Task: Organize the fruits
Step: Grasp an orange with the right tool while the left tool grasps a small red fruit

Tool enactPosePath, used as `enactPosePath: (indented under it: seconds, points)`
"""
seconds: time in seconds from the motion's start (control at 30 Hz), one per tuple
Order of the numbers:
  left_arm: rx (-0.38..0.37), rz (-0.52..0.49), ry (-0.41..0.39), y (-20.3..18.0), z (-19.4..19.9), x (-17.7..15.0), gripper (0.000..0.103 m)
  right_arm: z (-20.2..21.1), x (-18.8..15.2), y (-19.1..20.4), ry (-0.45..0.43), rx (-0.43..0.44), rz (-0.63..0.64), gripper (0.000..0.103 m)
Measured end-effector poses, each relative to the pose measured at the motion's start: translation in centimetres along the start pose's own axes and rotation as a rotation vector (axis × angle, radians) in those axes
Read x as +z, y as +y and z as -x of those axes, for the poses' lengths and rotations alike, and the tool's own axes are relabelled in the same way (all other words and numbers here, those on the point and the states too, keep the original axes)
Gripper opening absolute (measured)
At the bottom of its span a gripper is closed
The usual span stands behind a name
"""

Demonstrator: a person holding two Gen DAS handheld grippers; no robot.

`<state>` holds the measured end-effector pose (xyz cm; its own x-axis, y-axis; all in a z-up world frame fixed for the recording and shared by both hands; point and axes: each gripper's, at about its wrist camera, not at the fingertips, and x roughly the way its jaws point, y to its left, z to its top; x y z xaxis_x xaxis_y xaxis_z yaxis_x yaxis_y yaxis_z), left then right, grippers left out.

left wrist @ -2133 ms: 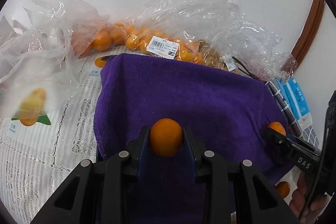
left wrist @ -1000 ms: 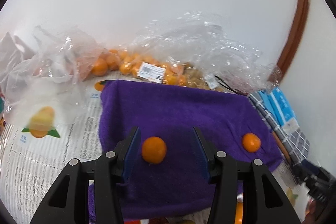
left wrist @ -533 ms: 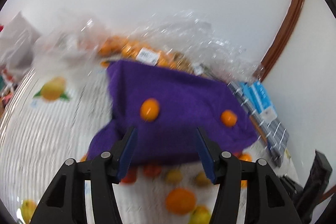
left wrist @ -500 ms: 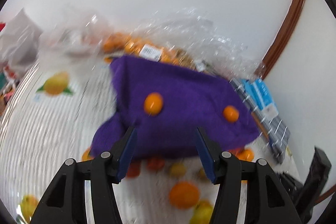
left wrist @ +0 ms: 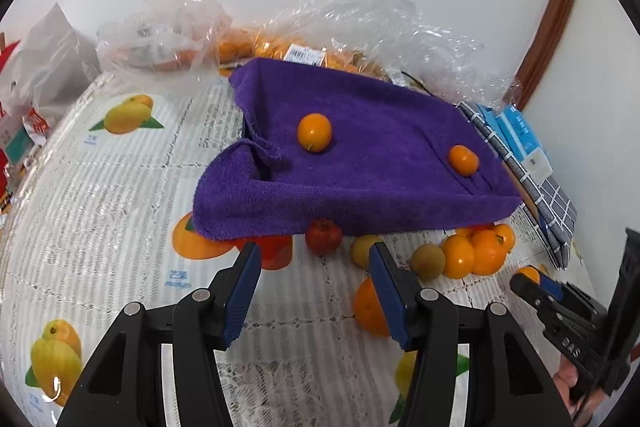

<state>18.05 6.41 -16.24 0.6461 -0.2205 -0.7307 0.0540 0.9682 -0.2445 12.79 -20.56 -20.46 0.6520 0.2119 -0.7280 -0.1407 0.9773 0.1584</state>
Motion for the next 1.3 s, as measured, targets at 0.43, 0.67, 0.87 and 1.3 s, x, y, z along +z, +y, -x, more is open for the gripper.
enactPosePath:
  seconds: [0.43, 0.67, 0.87, 1.3]
  points:
    - [-0.038, 0.025, 0.059, 0.2, -3.4, 0.5, 0.029, -0.5, 0.2, -0.3, 0.016, 0.008, -0.015, 0.034]
    - [-0.060, 0.028, 0.027, 0.2, -3.0, 0.2, 0.024, -0.8, 0.4, -0.1, 0.020, 0.018, -0.020, 0.034]
    - [-0.110, 0.065, -0.049, 0.7, -1.3, 0.3, 0.024, -0.5, 0.3, -0.5, -0.001, 0.014, -0.035, 0.034]
    - [-0.127, 0.052, -0.189, 0.5, 1.7, 0.6, 0.024, 0.2, 0.9, -0.8, -0.029, -0.009, -0.072, 0.034]
